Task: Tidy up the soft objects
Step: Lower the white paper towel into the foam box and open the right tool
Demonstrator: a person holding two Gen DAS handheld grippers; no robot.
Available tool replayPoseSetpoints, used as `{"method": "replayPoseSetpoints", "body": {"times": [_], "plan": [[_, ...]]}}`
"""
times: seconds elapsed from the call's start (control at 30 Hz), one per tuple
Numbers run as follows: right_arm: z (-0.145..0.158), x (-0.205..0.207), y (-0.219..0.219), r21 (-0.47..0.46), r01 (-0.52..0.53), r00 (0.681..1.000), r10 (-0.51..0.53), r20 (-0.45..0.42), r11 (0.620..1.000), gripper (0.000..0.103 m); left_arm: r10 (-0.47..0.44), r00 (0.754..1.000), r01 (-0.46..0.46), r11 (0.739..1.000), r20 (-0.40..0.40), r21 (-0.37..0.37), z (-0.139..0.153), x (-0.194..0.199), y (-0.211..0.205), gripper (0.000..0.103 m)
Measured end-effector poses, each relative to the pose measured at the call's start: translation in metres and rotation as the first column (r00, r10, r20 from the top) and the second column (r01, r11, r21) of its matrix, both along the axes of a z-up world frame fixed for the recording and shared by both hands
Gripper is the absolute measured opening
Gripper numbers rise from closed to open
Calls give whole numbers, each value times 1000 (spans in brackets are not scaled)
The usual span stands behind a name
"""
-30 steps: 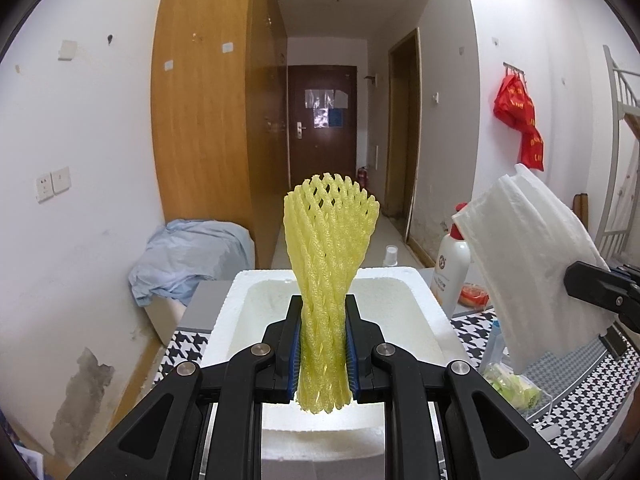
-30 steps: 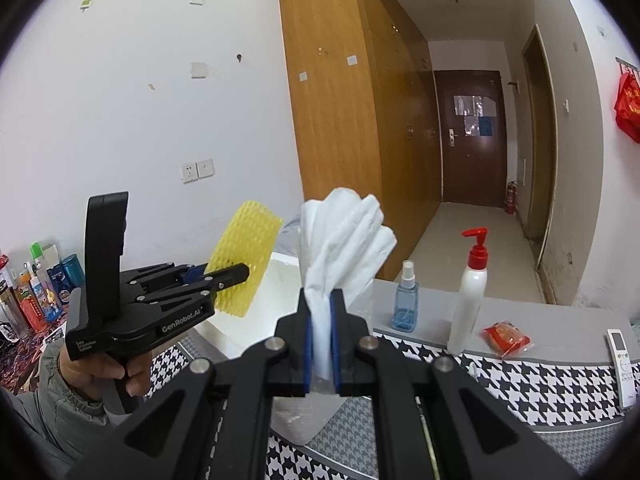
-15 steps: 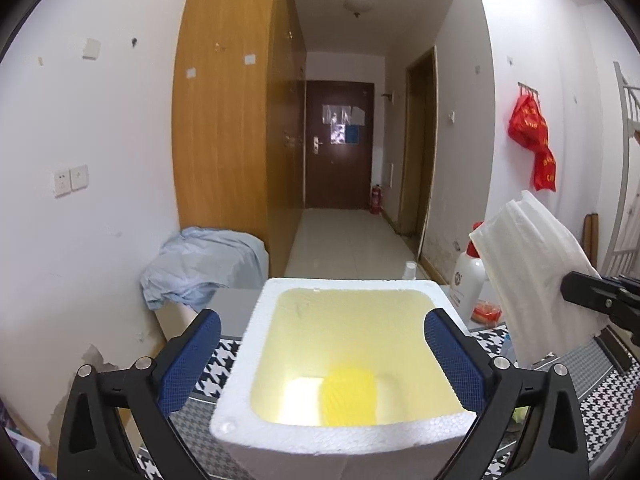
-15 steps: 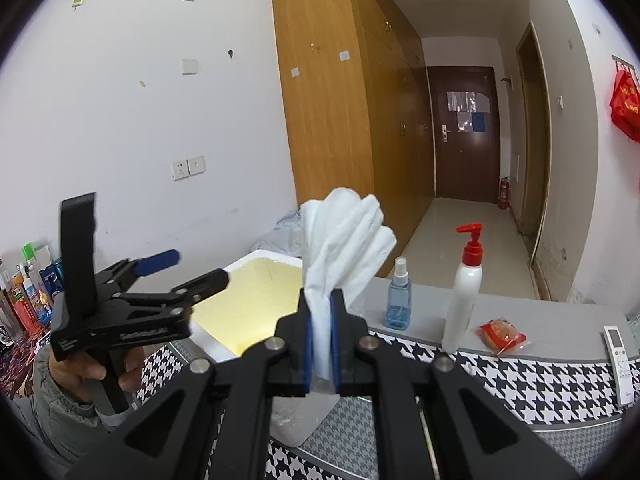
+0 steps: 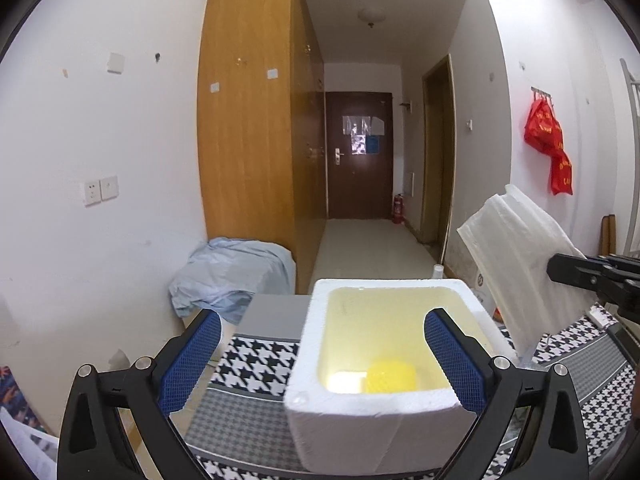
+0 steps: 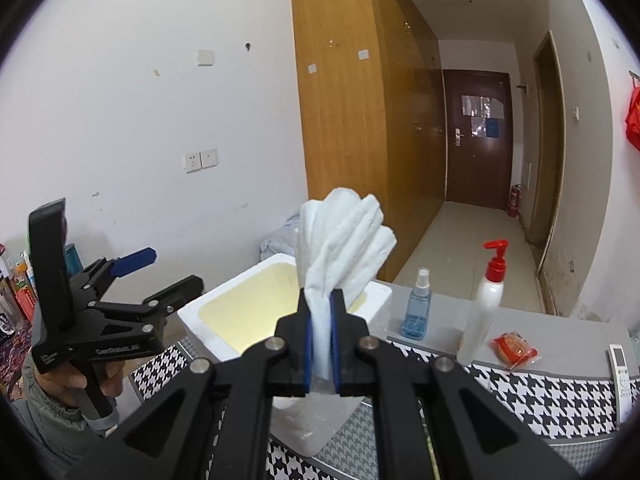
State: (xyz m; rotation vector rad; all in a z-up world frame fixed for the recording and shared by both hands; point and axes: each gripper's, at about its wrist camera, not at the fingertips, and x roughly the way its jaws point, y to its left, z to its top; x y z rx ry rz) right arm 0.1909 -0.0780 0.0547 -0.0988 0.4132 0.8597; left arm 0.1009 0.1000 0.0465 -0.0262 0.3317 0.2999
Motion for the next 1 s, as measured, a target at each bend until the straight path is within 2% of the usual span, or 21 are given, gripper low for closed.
{"method": "replayPoseSetpoints", "body": {"times": [0.33, 0.73, 1.0], "plan": [[2, 3, 21, -3, -42, 999, 42, -17, 999, 10, 52, 999, -52, 999, 15, -6, -3, -19, 12, 102], [-8, 13, 45, -39, -81, 996, 79, -49, 996, 10, 62, 998, -62, 998, 18, -20, -6, -29, 18, 102], [-17, 16, 58, -78, -72, 996, 67, -58, 994, 12, 52, 998, -51, 998, 21, -34, -9, -33, 15, 102]]}}
